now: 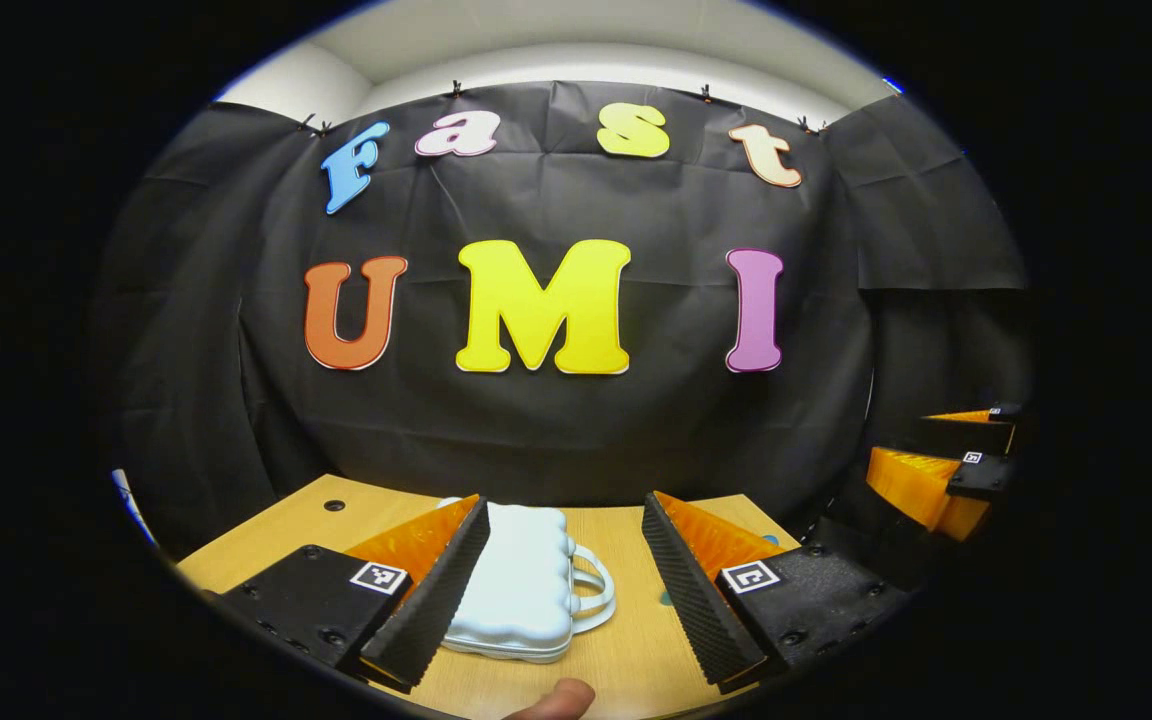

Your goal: First open the suitcase, pack the skin care products into it, and then close the suitcase.

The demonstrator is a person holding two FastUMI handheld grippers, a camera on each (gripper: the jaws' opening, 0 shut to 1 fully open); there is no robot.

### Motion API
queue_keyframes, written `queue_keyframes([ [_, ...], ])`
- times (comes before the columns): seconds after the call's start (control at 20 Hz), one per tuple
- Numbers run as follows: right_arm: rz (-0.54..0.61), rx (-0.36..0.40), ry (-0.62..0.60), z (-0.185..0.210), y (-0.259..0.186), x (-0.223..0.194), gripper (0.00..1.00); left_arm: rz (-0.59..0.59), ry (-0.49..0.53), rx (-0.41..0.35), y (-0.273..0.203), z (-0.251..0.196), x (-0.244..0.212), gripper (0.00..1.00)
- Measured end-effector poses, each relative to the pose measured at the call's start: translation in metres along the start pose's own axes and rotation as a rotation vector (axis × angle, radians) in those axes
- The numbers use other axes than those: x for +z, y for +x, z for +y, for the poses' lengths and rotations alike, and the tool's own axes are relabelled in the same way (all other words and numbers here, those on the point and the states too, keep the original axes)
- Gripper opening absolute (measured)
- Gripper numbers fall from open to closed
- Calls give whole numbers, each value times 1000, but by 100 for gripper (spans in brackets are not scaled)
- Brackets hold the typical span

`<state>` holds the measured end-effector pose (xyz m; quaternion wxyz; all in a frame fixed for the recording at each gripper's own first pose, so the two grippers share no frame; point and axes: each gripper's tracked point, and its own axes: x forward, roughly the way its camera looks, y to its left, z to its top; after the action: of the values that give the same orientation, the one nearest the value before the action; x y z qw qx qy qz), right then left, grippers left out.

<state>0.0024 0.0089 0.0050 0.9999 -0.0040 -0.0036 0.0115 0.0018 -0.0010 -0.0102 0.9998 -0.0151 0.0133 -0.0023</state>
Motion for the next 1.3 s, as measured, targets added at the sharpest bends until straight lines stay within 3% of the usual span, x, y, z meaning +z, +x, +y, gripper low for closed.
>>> queue_keyframes([
  [0.4, 8, -9, 5, -8, 11, -3, 80, 24, 26, -10, 16, -6, -11, 98],
  [0.55, 3, -38, -7, -24, 16, -4, 80, 27, 87, -9, 29, -6, -25, 99],
  [1.0, 39, -161, -7, -103, 30, -30, 80, 118, 573, 24, 75, -2, -126, 98],
  [1.3, 102, -176, 23, -132, 46, -66, 80, 205, 947, 33, 102, 1, -181, 98],
])
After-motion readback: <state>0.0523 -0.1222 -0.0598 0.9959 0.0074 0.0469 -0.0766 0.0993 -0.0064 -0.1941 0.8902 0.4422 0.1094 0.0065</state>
